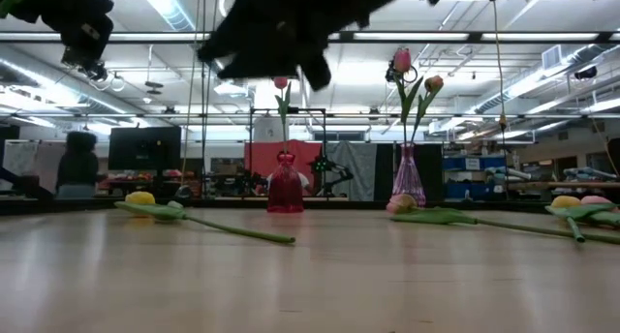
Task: Sort flowers into vase by color
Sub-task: Put the yellow tulip into the blue vase
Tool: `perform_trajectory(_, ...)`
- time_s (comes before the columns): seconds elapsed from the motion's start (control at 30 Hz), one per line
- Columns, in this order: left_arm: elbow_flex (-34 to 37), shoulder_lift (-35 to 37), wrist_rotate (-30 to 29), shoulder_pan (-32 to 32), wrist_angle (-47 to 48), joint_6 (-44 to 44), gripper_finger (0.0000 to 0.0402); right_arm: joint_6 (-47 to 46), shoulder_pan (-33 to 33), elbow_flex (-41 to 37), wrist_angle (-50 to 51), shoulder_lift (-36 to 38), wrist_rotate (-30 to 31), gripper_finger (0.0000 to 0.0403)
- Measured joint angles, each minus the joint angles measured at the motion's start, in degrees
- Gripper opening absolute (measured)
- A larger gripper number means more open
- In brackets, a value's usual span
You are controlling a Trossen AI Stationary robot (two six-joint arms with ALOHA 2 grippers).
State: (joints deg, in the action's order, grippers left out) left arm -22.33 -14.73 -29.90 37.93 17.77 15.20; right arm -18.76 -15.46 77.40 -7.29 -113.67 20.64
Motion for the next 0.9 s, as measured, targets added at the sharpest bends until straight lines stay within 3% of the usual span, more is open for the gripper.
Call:
perform_trajectory(0.37,0.1,-3.7,-9.8,0.0,-1.6,1.9,0.0121,-2.3,2.5,17.2,20.1,-14.0,6.4,0.0162)
perform_trajectory(0.53,0.1,-3.6,-11.0,0.0,-1.6,3.3,0.0121,-2.1,3.7,21.0,21.0,-18.9,4.9,0.0162)
perform_trajectory(0.9,0.1,-3.6,-11.0,0.0,-1.1,3.3,0.0121,-0.1,4.5,21.7,17.6,-24.1,3.5,0.0161)
